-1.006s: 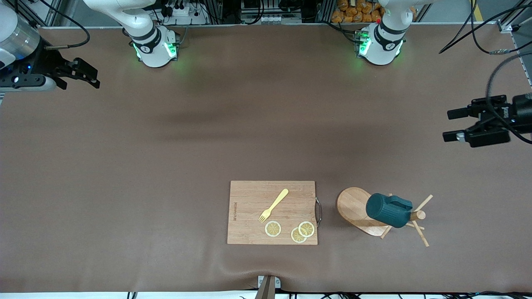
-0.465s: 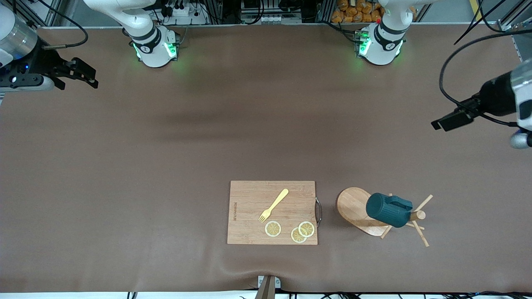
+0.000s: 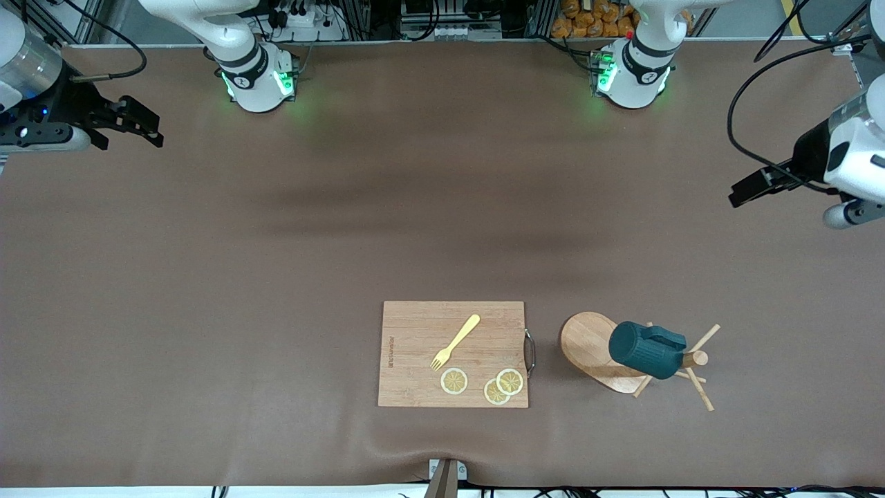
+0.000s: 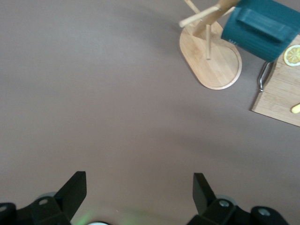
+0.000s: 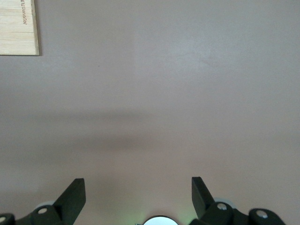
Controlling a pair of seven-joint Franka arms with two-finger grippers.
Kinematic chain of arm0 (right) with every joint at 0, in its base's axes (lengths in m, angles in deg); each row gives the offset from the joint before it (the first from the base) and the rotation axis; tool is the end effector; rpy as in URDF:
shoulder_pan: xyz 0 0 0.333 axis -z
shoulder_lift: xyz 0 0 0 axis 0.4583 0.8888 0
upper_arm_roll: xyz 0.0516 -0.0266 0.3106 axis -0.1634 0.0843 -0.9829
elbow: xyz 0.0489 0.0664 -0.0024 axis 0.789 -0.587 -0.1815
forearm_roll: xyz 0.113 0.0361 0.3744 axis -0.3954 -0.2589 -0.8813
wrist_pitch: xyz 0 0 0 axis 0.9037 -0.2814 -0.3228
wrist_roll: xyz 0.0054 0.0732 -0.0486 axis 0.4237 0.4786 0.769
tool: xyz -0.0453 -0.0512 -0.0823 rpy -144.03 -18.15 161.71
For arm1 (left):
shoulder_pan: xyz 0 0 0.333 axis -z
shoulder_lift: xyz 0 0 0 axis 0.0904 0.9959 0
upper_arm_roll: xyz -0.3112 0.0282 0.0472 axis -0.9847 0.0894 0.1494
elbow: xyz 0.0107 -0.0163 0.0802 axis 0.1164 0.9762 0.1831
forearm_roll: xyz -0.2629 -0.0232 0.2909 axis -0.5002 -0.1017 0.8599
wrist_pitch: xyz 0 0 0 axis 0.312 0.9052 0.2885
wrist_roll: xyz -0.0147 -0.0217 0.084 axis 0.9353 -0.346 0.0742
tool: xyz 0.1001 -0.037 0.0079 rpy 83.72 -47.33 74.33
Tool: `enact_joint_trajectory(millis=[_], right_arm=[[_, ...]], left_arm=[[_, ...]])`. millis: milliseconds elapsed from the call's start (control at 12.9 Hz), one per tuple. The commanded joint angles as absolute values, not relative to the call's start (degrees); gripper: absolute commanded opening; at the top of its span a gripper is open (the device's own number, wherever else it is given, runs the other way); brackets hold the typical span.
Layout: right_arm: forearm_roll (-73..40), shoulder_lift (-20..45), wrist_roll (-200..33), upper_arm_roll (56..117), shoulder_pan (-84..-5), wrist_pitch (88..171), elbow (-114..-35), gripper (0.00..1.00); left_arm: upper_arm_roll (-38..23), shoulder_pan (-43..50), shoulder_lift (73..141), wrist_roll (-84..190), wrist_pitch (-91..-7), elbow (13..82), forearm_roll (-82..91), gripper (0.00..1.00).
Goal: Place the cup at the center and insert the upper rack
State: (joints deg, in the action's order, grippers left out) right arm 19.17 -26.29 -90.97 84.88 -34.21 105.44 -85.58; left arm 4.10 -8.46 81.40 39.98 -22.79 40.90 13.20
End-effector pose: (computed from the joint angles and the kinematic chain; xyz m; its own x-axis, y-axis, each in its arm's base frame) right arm 0.4645 0.0215 0.5993 0.9980 0.0155 -0.0605 0.0131 -0.9991 -0.0400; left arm 0.5537 -0.0322 0.6002 0.9605 0.2763 -0.0343 0.2762 -0.9611 -0.0086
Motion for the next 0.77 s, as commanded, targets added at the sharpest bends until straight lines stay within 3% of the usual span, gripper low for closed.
enact_joint_trajectory(millis=[0, 697], right_arm=[[19.61, -28.0, -90.06, 84.13, -32.9, 105.67, -86.64, 1.0], [19.61, -28.09, -90.06, 84.74, -32.9, 105.76, -86.73, 1.0]], left_arm=[[6.8, -4.67, 77.54, 42.17, -26.13, 44.33, 19.26, 1.0], [7.77, -2.38, 75.7, 43.49, -26.22, 45.2, 14.36, 1.0]])
